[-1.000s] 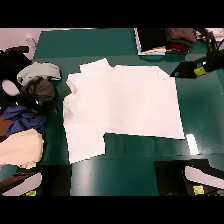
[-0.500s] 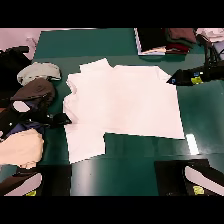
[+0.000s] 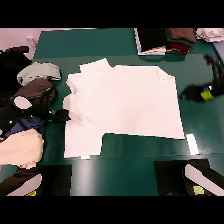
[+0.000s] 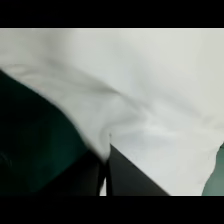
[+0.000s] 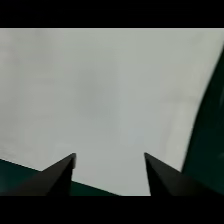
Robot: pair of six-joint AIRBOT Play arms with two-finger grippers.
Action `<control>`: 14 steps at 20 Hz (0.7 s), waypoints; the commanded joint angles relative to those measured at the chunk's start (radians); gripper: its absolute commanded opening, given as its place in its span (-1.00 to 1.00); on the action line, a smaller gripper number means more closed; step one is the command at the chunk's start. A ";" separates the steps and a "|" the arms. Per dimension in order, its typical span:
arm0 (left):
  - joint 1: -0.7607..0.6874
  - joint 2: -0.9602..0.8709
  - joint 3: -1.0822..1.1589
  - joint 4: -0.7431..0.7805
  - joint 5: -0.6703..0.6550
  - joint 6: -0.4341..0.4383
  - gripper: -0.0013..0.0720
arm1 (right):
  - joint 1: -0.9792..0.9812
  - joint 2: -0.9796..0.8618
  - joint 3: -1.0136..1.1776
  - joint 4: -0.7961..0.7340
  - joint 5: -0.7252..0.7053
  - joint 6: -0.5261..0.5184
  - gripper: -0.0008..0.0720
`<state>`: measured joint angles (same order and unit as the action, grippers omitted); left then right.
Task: Fold the shirts.
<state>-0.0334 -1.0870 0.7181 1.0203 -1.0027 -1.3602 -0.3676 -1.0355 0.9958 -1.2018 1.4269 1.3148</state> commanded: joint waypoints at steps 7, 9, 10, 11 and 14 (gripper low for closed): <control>-0.002 0.026 0.034 0.003 -0.001 0.004 -0.89 | -0.349 0.050 -0.512 -0.098 -0.054 -0.018 0.39; -0.002 0.026 0.034 -0.001 0.000 0.004 -0.89 | -0.339 0.018 -0.517 -0.006 -0.101 -0.025 0.39; -0.002 0.026 0.034 0.000 -0.001 0.005 -0.89 | -0.320 0.004 -0.512 0.027 -0.125 -0.025 0.35; -0.002 0.026 0.034 0.000 -0.001 0.005 -0.89 | -0.293 -0.010 -0.500 0.042 -0.143 -0.025 0.34; -0.002 0.026 0.034 -0.003 -0.001 0.004 -0.89 | -0.167 -0.054 -0.447 0.058 -0.164 -0.022 0.21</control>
<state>-0.0360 -1.0615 0.7509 1.0206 -1.0039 -1.3563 -0.6155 -1.0508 0.5259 -1.1748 1.3178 1.2953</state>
